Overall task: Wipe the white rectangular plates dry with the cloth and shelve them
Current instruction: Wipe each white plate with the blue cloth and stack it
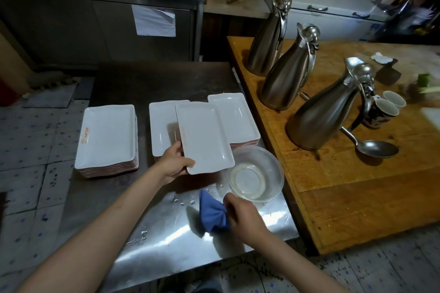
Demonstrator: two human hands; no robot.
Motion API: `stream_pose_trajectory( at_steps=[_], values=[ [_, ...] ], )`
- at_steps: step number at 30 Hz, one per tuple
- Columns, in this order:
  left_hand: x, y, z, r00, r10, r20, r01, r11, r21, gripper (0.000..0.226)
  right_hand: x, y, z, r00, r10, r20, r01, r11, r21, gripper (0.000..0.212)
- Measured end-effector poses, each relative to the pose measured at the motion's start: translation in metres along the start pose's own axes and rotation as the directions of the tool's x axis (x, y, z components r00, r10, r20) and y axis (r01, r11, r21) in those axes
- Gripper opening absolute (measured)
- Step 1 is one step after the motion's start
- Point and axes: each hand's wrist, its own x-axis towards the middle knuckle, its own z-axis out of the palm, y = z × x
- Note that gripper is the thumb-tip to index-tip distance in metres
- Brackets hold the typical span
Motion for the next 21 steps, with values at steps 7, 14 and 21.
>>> stream_pose_trajectory(
  at_steps=[7,14,21],
  values=[
    [0.002,0.003,0.009,0.997,0.012,0.078,-0.014,0.999,0.033,0.068,0.009,0.002,-0.069,0.953,0.055,-0.299,-0.023,0.994,0.110,0.007],
    [0.008,0.007,0.036,0.992,0.019,0.128,-0.035,0.992,0.121,0.067,0.047,0.020,-0.114,0.847,0.181,-0.500,-0.150,0.983,0.102,0.024],
    [0.008,0.005,0.052,0.992,0.019,0.124,-0.034,0.992,0.121,0.069,0.075,0.014,-0.141,0.794,0.144,-0.590,-0.097,0.989,0.110,0.026]
  ],
)
